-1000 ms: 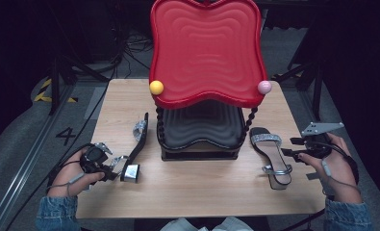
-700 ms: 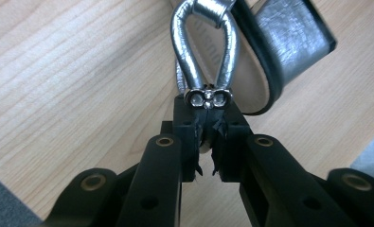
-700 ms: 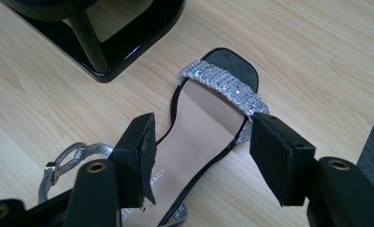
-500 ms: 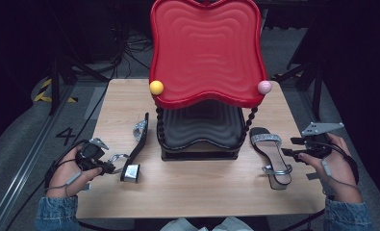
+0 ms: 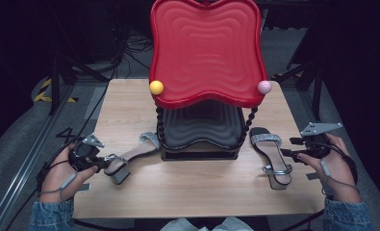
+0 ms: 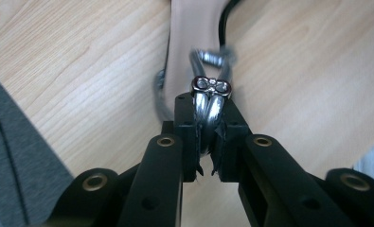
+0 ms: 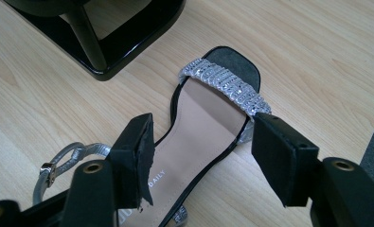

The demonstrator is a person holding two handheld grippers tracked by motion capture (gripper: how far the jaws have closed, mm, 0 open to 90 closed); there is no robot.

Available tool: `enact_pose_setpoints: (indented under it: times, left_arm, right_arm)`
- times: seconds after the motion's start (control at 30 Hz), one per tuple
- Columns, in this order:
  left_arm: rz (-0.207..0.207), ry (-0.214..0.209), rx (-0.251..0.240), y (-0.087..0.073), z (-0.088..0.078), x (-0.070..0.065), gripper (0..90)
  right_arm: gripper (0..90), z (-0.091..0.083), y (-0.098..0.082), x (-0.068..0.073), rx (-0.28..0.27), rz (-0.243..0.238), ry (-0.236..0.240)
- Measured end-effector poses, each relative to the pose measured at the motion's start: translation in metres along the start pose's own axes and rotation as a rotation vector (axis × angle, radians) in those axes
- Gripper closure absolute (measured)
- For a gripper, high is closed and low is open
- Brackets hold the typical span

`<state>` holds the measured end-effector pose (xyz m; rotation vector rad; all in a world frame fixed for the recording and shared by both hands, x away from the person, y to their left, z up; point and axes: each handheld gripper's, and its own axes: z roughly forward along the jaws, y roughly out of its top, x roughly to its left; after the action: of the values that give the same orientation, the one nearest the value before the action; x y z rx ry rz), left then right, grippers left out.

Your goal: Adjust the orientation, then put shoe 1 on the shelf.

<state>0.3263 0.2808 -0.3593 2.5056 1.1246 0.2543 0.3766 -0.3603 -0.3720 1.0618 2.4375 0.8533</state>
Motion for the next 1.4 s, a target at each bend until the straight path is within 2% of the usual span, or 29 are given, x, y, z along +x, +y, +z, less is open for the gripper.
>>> enact_pose_setpoints:
  times: [0.03, 0.1, 0.2, 0.27, 0.37, 0.4, 0.43, 0.5, 0.53, 0.57, 0.73, 0.8, 0.83, 0.87, 0.97, 1.03, 1.1, 1.17, 1.3, 1.37, 1.4]
  left_arm:
    - [0.011, 0.013, 0.021, -0.001, -0.003, -0.002, 82.0]
    - [0.034, -0.012, 0.062, -0.002, -0.004, -0.006, 81.5]
    - [0.056, -0.027, 0.08, -0.001, -0.007, -0.011, 79.0]
    - [0.047, -0.038, 0.046, 0.001, -0.008, -0.012, 71.3]
    - [0.019, -0.058, 0.021, 0.004, -0.003, -0.012, 41.3]
    - [0.018, -0.072, 0.001, 0.005, -0.001, -0.012, 36.4]
    - [0.022, -0.08, -0.019, 0.009, 0.0, -0.011, 35.2]
    - [0.001, -0.104, -0.053, 0.015, 0.006, -0.011, 29.1]
    - [0.001, -0.104, -0.053, 0.015, 0.006, -0.011, 27.5]
    - [-0.021, -0.118, -0.066, 0.021, 0.014, -0.01, 26.2]
    - [-0.071, -0.107, 0.015, 0.031, 0.044, -0.007, 22.9]
    - [-0.081, -0.084, 0.025, 0.034, 0.053, -0.005, 21.4]
    - [-0.101, -0.077, 0.024, 0.036, 0.058, -0.003, 20.2]
    - [-0.132, -0.073, 0.048, 0.037, 0.064, -0.001, 19.2]
    - [-0.137, -0.042, 0.128, 0.039, 0.076, 0.002, 21.9]
    - [-0.166, -0.063, 0.157, 0.039, 0.081, 0.002, 21.2]
    - [-0.152, -0.056, 0.184, 0.04, 0.087, 0.003, 20.9]
    - [-0.153, -0.069, 0.224, 0.04, 0.093, 0.0, 19.8]
    - [-0.116, -0.074, 0.248, 0.041, 0.097, 0.001, 19.7]
    - [-0.081, -0.044, 0.256, 0.042, 0.098, 0.0, 25.7]
    - [-0.083, -0.048, 0.253, 0.043, 0.098, 0.0, 29.7]
  right_arm:
    - [40.4, 0.001, 0.0, 0.0, 0.0, -0.003, 0.0]
    - [40.1, 0.002, 0.001, 0.001, 0.004, -0.01, 0.001]
    - [39.7, 0.003, 0.001, 0.002, 0.006, -0.011, 0.005]
    - [39.7, 0.002, 0.001, 0.002, 0.003, -0.01, 0.003]
    - [39.4, 0.0, 0.002, 0.003, -0.006, -0.01, 0.0]
    - [39.1, -0.001, 0.001, 0.003, -0.007, -0.007, 0.0]
    - [39.0, -0.001, 0.001, 0.003, -0.007, -0.009, 0.001]
    - [39.0, -0.001, -0.002, 0.004, -0.006, -0.001, 0.001]
    - [39.0, -0.001, -0.002, 0.004, -0.006, -0.001, 0.001]
    - [39.0, 0.001, -0.005, 0.004, 0.007, 0.004, 0.006]
    - [38.7, 0.001, -0.008, 0.005, 0.01, 0.012, 0.005]
    - [38.6, 0.0, -0.009, 0.005, 0.005, 0.014, 0.002]
    - [38.6, 0.0, -0.009, 0.005, 0.012, 0.018, 0.003]
    - [38.6, 0.001, -0.01, 0.005, 0.012, 0.017, 0.004]
    - [38.6, 0.004, -0.011, 0.006, 0.022, 0.016, 0.007]
    - [38.5, 0.005, -0.012, 0.007, 0.024, 0.013, 0.008]
    - [38.5, 0.004, -0.013, 0.007, 0.025, 0.013, 0.009]
    - [38.5, 0.004, -0.014, 0.007, 0.027, 0.017, 0.006]
    - [38.4, 0.003, -0.014, 0.006, 0.025, 0.013, 0.006]
    - [38.4, 0.003, -0.014, 0.007, 0.023, 0.013, 0.007]
    - [38.5, 0.003, -0.013, 0.007, 0.022, 0.015, 0.009]
